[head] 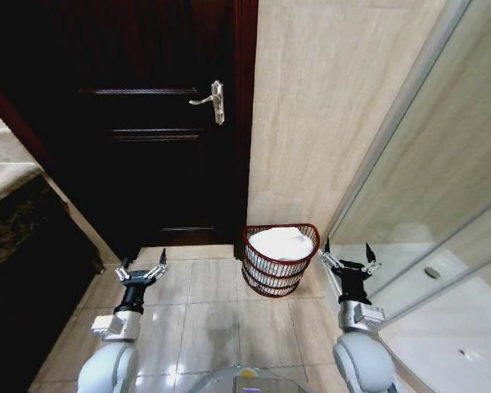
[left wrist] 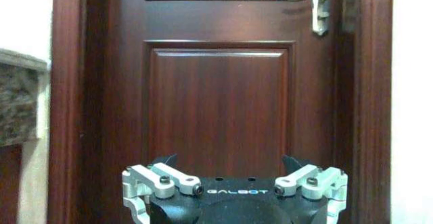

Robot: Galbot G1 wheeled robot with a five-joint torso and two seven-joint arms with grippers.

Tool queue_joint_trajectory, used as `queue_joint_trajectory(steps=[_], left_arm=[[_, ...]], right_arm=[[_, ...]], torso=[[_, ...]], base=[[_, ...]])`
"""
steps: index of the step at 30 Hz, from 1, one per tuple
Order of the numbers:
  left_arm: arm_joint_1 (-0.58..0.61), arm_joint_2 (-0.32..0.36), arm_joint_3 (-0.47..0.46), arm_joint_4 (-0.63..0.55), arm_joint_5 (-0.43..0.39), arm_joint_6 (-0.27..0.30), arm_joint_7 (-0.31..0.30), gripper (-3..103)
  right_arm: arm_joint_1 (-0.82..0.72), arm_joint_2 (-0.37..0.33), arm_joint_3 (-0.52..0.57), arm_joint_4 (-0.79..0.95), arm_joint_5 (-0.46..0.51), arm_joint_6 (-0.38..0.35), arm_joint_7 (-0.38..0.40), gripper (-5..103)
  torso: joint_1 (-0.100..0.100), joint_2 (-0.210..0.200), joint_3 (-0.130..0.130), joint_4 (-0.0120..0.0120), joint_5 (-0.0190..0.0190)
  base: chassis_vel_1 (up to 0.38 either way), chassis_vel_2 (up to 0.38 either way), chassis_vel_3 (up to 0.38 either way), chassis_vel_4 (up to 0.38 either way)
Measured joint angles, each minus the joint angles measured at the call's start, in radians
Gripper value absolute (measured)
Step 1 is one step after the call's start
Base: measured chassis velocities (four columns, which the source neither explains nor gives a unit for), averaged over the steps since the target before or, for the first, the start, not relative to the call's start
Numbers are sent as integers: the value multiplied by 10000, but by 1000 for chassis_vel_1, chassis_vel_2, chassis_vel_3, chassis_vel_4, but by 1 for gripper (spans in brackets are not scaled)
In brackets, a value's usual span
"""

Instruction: Discard the used towel into the hamper.

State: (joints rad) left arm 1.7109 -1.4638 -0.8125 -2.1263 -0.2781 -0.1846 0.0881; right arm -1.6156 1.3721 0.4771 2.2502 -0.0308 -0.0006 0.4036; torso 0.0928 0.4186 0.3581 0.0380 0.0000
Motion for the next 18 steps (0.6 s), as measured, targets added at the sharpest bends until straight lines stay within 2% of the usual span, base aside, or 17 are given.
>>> queue_joint_trajectory(steps=[18], left_arm=[[-401, 113, 117, 177, -158, 184, -41, 100]], right_arm=[[212, 130, 21, -197, -17, -87, 0, 100]], torso=[[1, 0, 0, 0, 0]], base=[[10, 10, 12, 7]])
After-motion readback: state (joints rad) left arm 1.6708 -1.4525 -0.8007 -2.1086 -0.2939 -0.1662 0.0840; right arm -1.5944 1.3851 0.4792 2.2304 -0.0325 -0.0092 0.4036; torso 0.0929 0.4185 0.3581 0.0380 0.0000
